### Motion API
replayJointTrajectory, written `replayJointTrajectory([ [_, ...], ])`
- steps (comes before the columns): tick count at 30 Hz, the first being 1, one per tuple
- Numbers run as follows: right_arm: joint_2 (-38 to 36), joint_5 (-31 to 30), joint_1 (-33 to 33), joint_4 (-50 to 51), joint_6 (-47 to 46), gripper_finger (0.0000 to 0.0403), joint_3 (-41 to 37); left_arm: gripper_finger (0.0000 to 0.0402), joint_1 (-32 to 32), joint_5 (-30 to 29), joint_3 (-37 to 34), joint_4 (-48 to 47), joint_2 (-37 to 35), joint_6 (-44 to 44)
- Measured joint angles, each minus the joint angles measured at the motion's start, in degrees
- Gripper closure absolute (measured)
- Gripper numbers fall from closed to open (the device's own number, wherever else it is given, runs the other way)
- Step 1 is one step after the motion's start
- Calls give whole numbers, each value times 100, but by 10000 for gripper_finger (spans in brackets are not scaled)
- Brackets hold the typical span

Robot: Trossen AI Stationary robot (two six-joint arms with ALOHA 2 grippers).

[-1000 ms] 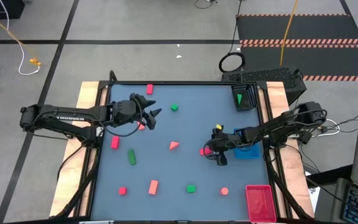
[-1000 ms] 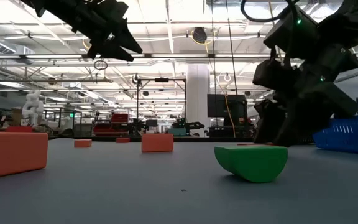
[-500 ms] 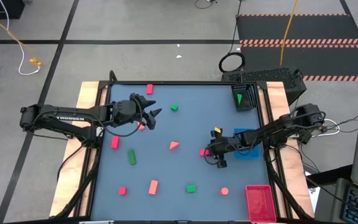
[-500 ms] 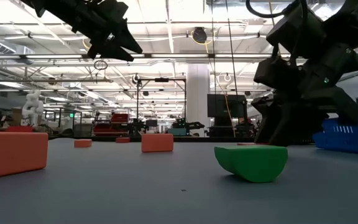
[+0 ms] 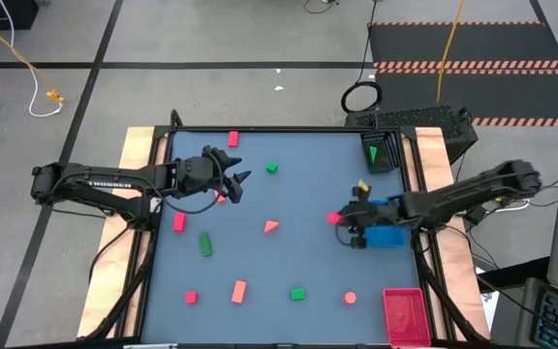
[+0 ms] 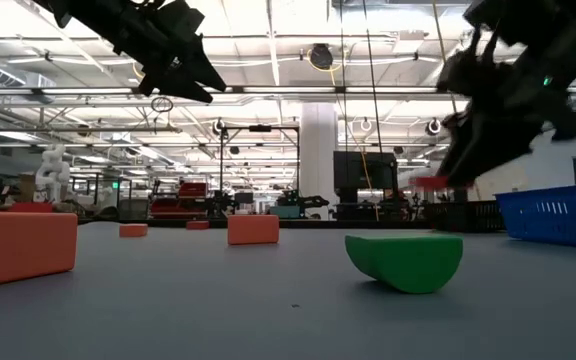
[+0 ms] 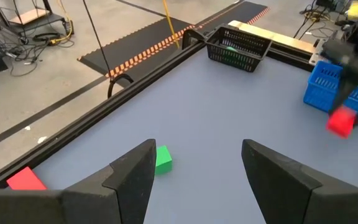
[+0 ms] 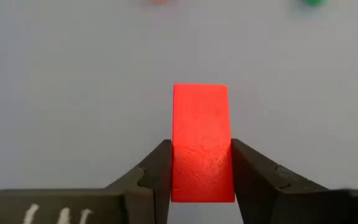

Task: Sort & place blocks by color
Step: Put the red block into the blue bin

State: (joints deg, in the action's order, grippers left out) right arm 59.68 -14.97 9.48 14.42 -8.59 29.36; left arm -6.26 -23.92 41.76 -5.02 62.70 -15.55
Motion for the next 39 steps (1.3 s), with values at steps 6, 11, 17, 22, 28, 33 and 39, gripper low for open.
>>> replayJointTrajectory([
  [6, -1394, -181, -3, 1521, -1365, 282, 0, 163, 15, 0, 0, 3, 0, -5],
  [11, -2011, -154, 0, 2650, -2509, 282, 0, 163, 21, 0, 0, 11, 0, -67],
  [17, -2239, -134, 0, 3546, -3308, 282, 0, 163, 26, 0, 0, 11, 0, -91],
  [22, -2243, -100, 0, 3818, -3425, 280, 0, 163, 26, 0, 0, 10, 0, -111],
  [28, -2245, 311, 2, 3912, -3552, 276, 0, 163, 26, 0, 0, 7, 0, -109],
  [33, -2245, 935, 2, 3977, -3594, 262, 0, 163, 26, 1, 0, 6, 0, -113],
  [39, -2245, 1042, 2, 4160, -3682, 210, -1, 163, 82, 2, 0, 9, 0, -114],
])
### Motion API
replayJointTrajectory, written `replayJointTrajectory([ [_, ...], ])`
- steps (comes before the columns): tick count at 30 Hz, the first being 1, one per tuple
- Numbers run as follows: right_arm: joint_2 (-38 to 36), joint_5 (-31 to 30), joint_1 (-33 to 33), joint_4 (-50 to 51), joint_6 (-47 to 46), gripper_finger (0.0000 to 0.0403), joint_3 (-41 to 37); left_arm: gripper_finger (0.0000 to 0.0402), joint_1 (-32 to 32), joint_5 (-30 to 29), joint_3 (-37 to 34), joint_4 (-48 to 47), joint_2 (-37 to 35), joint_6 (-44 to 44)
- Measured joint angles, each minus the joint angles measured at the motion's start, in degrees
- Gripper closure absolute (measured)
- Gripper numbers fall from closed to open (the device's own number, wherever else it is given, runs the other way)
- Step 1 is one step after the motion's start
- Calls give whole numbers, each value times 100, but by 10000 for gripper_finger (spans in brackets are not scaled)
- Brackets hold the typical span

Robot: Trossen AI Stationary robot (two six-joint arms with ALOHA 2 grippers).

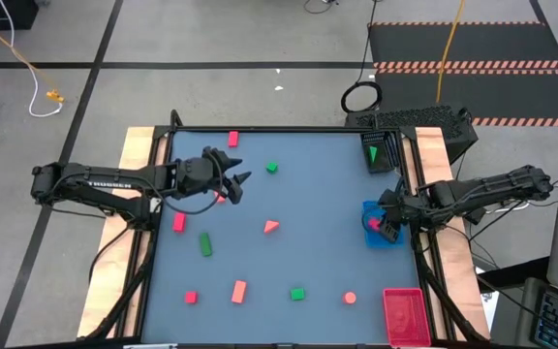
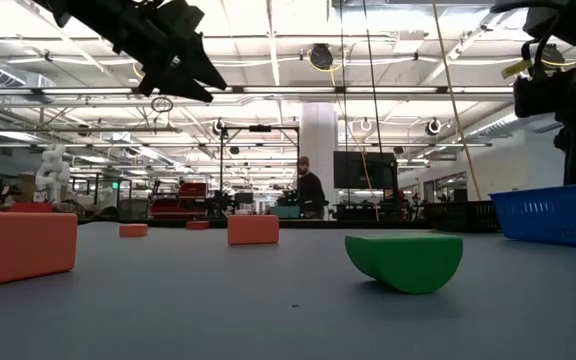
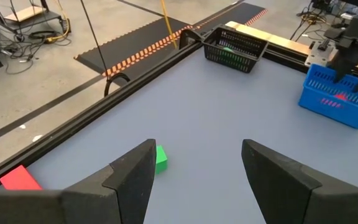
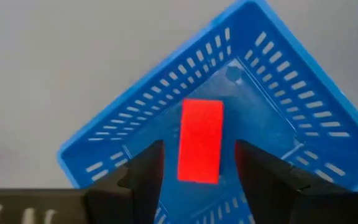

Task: Sort & place blocks by color
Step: Put the red block into the blue bin, then put the orange block into the red bin

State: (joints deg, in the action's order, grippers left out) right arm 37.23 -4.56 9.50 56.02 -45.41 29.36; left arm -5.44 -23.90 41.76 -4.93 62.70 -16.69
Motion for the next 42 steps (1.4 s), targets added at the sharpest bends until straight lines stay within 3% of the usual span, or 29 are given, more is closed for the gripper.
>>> replayJointTrajectory([
  [7, 0, -289, -4, -43, -316, 178, -1, 163, 7, 7, 0, 55, 0, -2],
  [12, 0, -271, -2, -799, -296, 178, 0, 163, 7, 7, 0, 66, 0, -4],
  [17, 0, -271, -2, -1672, 458, 179, -1, 163, 7, 7, 0, 63, 0, -7],
  [21, 54, -294, -2, -2744, 1162, 179, -39, 163, 12, 5, 0, 66, 0, 6],
  [25, 279, -403, -4, -4721, 1890, 179, -369, 163, 12, 2, 0, 137, 0, 69],
  [28, 731, -446, -4, -5814, 2399, 179, -591, 163, 12, -10, 0, 252, -2, 198],
  [31, 1423, -459, -4, -6095, 2749, 179, -545, 163, 12, -11, 0, 312, -1, 358],
  [37, 2826, -463, -3, -5957, 3512, 179, 254, 163, 12, -13, 0, 431, 0, 516],
  [42, 3916, -469, -4, -4982, 4206, 179, 1524, 163, 12, -11, 0, 578, -2, 596],
])
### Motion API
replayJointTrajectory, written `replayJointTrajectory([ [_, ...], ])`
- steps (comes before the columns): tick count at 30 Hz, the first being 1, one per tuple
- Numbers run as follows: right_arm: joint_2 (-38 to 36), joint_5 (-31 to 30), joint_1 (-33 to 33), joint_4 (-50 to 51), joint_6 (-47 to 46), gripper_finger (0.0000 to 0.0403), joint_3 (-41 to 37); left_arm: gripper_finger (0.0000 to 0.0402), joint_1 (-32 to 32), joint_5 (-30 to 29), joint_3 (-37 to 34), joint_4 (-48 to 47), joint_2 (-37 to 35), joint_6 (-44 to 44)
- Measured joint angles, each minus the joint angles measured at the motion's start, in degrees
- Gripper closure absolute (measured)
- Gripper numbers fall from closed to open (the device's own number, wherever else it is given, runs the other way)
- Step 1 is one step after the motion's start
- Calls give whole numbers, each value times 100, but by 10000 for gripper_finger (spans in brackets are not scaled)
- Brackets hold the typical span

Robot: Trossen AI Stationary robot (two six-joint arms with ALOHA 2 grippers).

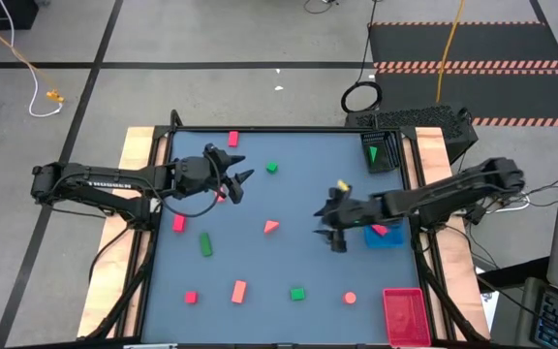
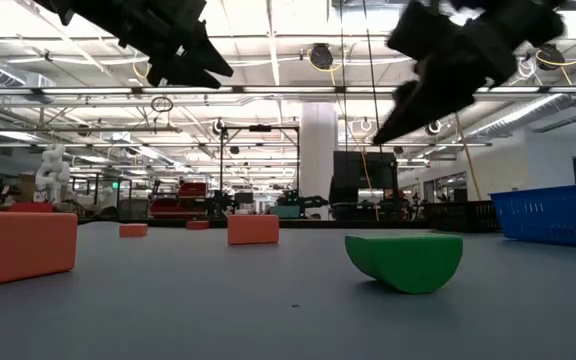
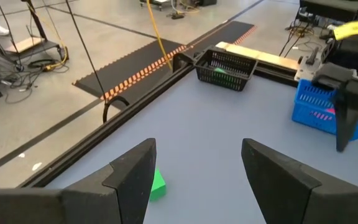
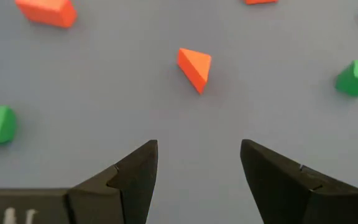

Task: Sort & place blocks by color
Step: Put the orange block into the red bin

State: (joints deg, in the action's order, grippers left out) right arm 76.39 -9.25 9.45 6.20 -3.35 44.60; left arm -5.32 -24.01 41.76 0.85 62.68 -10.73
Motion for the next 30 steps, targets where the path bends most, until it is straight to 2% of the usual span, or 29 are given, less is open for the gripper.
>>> replayJointTrajectory([
  [4, 821, -207, -6, 560, 356, 179, 943, 163, 0, 0, 0, -12, 1, 10],
  [10, 1782, -245, -41, 540, 835, 179, 1825, 163, 55, 15, 0, -176, -65, 67],
  [17, 2840, 18, -212, 201, 1304, 179, 2321, 163, 265, 105, 0, -718, -896, 270],
  [23, 3316, 227, -454, -24, 1324, 178, 2673, 163, 512, 105, 2, -1014, -1488, 276],
  [30, 3452, 503, -668, -170, 1210, 178, 2728, 163, 621, 103, 2, -1063, -1550, 337],
])
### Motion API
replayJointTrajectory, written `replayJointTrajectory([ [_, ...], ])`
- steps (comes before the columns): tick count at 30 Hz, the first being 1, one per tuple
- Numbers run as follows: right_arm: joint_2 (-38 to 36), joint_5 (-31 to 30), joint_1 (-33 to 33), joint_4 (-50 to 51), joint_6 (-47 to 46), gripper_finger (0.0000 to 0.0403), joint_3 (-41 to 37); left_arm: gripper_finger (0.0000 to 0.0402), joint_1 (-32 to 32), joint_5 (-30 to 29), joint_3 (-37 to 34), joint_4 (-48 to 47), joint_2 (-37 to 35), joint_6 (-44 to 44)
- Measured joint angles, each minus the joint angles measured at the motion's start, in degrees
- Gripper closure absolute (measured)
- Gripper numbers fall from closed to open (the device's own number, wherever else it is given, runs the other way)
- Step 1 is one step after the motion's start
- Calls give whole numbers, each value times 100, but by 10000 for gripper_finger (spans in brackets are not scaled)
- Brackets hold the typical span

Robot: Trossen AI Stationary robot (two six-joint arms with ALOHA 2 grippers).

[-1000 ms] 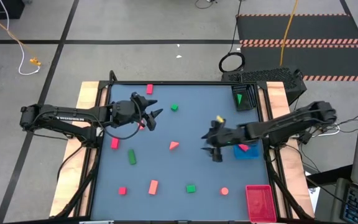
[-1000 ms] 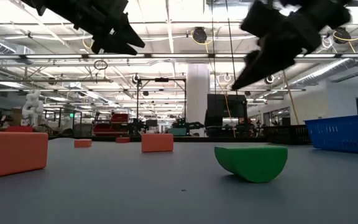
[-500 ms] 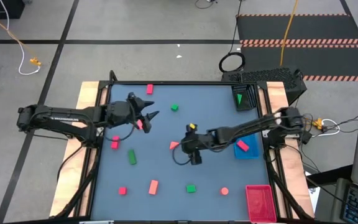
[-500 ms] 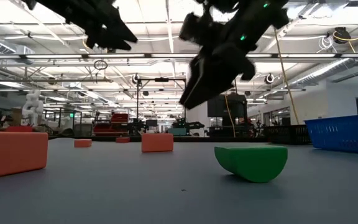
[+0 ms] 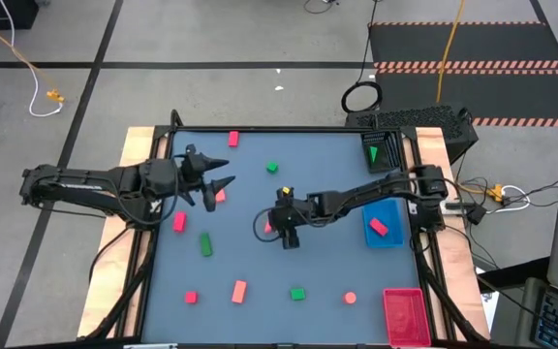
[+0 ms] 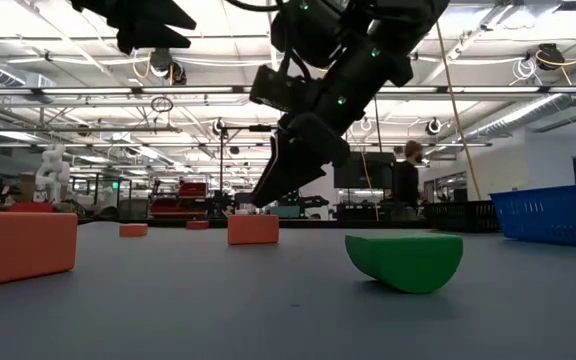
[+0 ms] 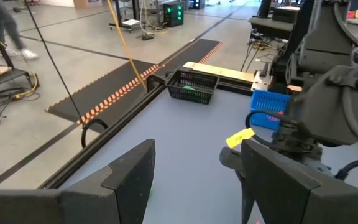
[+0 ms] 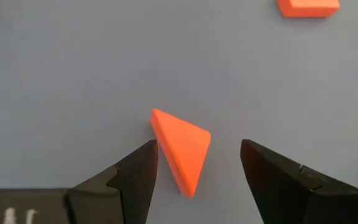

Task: Sort & place blocks by color
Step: Put the orange block into the red bin

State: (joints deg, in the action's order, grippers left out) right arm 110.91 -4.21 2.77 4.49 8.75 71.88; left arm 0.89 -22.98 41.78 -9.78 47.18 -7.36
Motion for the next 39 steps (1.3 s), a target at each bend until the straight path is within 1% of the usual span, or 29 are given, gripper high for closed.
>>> replayJointTrajectory([
  [3, 64, 300, -64, -88, -207, 178, -2, 163, -2, 0, 0, 0, 2, 16],
  [10, 336, 298, -55, -292, -172, 178, -13, 163, 0, 0, 0, 7, 4, -25],
  [18, 341, 287, -108, -308, -228, 179, -23, 163, 0, -2, 0, 9, 4, -32],
  [24, 339, 285, -109, -376, -241, 179, -181, 163, 0, -4, 0, 11, 4, -68],
  [29, 341, 289, -84, -1027, -204, 180, -453, 163, 0, -4, 0, 11, 4, -80],
  [32, 340, 296, -71, -1398, -176, 192, -525, 163, 0, -4, 0, 10, 4, -80],
  [39, 339, 302, -66, -1363, -203, 244, -540, 163, 0, -4, 0, 11, 4, -80],
])
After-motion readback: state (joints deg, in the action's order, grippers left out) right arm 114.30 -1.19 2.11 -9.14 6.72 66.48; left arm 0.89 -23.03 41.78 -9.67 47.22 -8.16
